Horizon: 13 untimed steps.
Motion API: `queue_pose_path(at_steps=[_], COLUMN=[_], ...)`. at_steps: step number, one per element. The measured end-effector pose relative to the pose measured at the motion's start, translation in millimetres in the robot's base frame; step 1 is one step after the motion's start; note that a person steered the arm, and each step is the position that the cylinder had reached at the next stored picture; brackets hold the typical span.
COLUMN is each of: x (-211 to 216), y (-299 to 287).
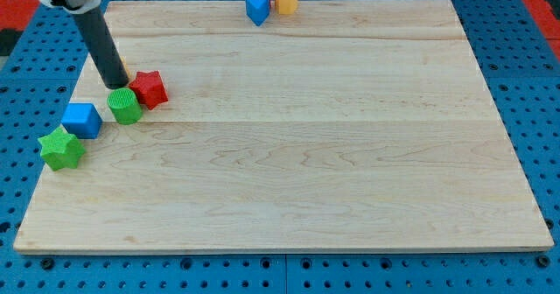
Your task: Nudge blue cube a bit right
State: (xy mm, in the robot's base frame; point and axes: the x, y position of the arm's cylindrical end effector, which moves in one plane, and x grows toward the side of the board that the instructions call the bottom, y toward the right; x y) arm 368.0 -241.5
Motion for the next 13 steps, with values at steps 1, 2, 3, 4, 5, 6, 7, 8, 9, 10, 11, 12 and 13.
queue_pose_path(at_steps=[1, 2, 3, 4, 5, 6, 7, 8, 9, 10, 11, 12, 13], x=[-5, 6, 18, 19, 20, 22, 28, 40, 42, 71, 82, 82, 84], y=[-40, -63, -64, -63, -56, -10, -18, -63, -64, -63, -64, -64, -64])
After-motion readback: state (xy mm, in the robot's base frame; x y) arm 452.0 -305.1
